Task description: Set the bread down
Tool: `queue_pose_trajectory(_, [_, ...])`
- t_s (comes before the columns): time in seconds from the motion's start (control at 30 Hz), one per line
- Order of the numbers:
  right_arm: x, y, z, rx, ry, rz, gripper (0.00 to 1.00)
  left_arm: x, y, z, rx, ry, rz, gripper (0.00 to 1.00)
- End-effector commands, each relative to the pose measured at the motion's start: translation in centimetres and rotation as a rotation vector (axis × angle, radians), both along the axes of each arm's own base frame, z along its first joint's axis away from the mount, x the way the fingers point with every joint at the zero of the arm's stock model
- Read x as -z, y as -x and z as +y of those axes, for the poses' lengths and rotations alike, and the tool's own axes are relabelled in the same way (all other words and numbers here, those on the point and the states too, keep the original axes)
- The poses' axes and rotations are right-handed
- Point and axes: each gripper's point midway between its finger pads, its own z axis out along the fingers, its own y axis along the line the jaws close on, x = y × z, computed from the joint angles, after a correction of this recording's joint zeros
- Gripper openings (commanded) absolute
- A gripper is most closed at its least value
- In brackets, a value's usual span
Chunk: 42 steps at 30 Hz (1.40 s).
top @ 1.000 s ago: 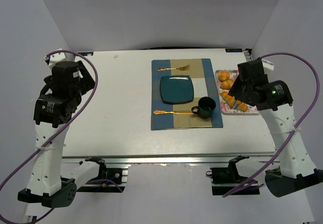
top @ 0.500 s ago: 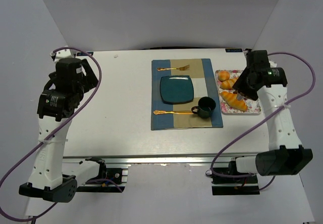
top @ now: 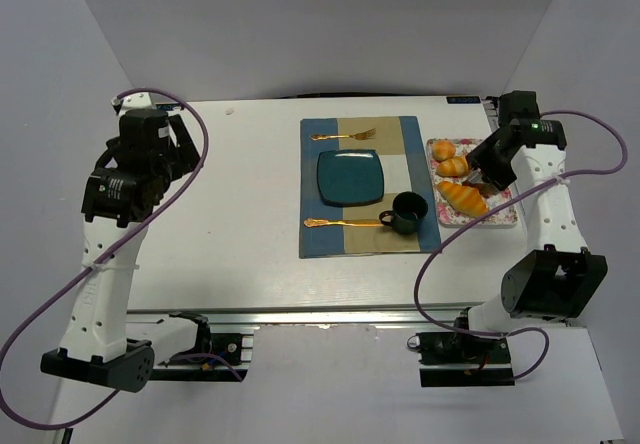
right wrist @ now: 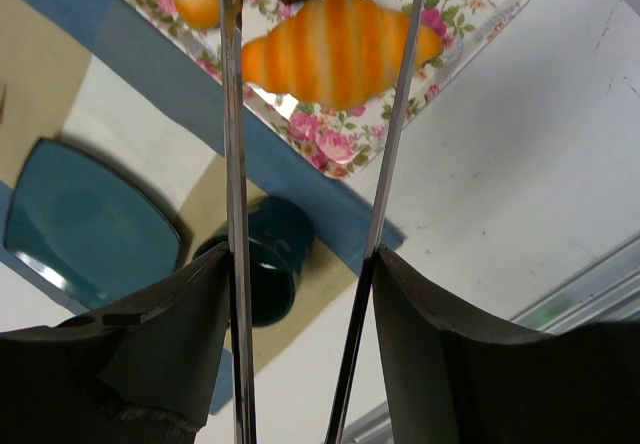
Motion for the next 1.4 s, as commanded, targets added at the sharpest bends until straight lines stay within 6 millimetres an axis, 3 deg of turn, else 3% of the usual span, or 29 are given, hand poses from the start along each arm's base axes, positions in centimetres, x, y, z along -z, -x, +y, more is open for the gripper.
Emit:
queue_pose_trajectory(0.0, [-1.0,-2.4,-0.1,0.05,-0.052,-0.09,0.61,-0.8,-0.3,-0.4,0.025,0.002,-0.029,0.91])
queue_pose_trajectory(0.43, [2.3,-4.9,0.1,0.139,-0.128,-0.067,0.62,-0.7,-0.9,-0.4,0.025,-0.024,-0.018,0.91])
queue_pose_trajectory(1.37, [6.8,-4.4,-1.7,0.232,-0.148,-0.025,0.6,-0.8,-0.9,0.5,-0.012,-0.075,-0.009,0.92])
